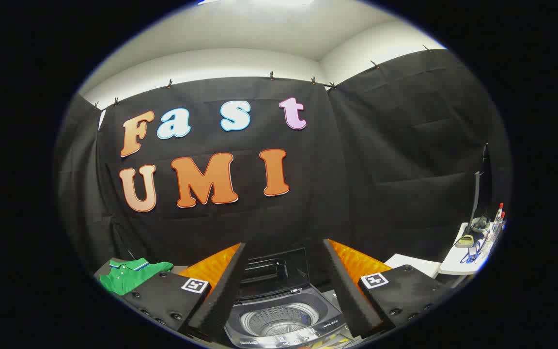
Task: Put the clothes into the washing machine and then close the washing machine lid.
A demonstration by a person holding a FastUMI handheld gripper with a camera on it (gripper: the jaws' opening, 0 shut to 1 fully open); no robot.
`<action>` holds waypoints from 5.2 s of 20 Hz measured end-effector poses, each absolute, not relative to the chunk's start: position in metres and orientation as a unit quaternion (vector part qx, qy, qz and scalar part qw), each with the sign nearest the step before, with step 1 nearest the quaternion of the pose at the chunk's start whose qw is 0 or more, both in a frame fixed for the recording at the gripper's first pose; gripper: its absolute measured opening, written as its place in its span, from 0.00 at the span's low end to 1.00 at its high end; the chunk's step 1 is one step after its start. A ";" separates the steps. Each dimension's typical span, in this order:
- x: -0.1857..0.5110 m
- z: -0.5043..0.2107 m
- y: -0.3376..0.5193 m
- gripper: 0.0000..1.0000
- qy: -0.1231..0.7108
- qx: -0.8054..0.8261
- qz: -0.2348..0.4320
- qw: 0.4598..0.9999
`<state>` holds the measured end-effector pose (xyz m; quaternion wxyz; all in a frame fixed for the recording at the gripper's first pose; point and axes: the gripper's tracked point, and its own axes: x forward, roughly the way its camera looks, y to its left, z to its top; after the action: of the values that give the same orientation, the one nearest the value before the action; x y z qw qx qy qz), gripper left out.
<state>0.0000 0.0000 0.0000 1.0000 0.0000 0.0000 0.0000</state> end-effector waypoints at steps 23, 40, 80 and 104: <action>0.003 -0.011 0.019 0.98 0.022 0.006 0.023 0.999; 0.007 -0.038 0.186 0.98 0.074 0.009 0.158 0.985; -0.038 -0.244 0.441 0.56 0.255 -0.106 0.361 0.891; -0.025 -0.183 0.340 0.10 0.244 -0.075 0.359 0.898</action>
<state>-0.0250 0.3401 -0.1827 0.8977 -0.0751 0.2441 0.3590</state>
